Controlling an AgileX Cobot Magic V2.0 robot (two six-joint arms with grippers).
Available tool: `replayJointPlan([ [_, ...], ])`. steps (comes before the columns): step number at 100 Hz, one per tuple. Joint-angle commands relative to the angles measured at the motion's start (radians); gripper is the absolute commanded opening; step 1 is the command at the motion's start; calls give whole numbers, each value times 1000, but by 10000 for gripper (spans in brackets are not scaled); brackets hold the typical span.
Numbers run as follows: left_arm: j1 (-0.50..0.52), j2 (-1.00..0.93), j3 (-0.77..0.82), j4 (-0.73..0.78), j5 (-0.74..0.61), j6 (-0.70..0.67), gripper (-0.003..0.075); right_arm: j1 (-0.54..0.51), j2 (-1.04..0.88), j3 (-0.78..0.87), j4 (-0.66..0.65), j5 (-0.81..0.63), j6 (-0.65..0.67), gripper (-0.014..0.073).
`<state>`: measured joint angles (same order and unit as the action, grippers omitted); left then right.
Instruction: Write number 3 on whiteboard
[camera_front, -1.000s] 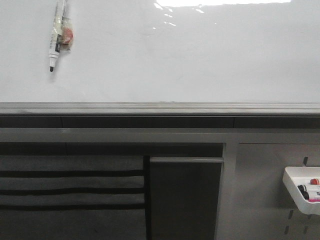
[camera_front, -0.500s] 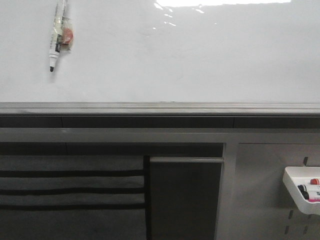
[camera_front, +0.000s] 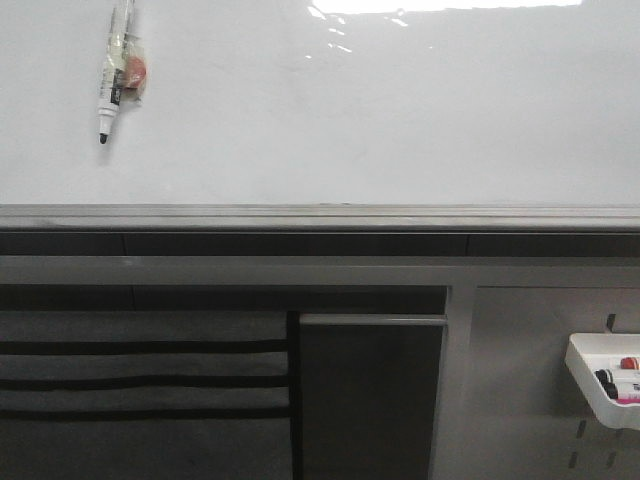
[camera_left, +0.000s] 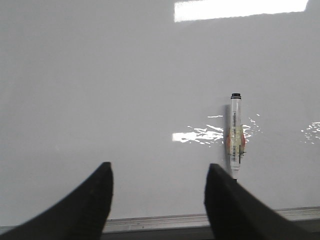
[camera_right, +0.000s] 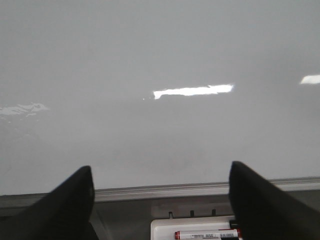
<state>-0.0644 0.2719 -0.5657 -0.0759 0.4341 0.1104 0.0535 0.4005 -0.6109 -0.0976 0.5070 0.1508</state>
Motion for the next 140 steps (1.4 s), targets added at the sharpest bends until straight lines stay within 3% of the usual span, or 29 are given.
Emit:
replayJointPlan([
  [1,1,19,-25,-3,-75,-2,520,-7,20,-36,-17,-44,-9,582],
  [65,1,33,-2,-10,-88,-2,409,-7,20,-36,-17,-31,-9,582],
  [79,-18,103,-15,-24,-81,3,409,-5,29,-36,34,-46,-24,582],
  [102,-178,338,-67,-46,-104,78,408,-3,119,-76,437,56,-446,582],
  [121,-271,574,-97,-48,-267,78,408,-3,195,-97,710,151,-706,582],
  [140,-317,806,-177,-52,-354,78,408,-3,224,-97,761,160,-760,582],
])
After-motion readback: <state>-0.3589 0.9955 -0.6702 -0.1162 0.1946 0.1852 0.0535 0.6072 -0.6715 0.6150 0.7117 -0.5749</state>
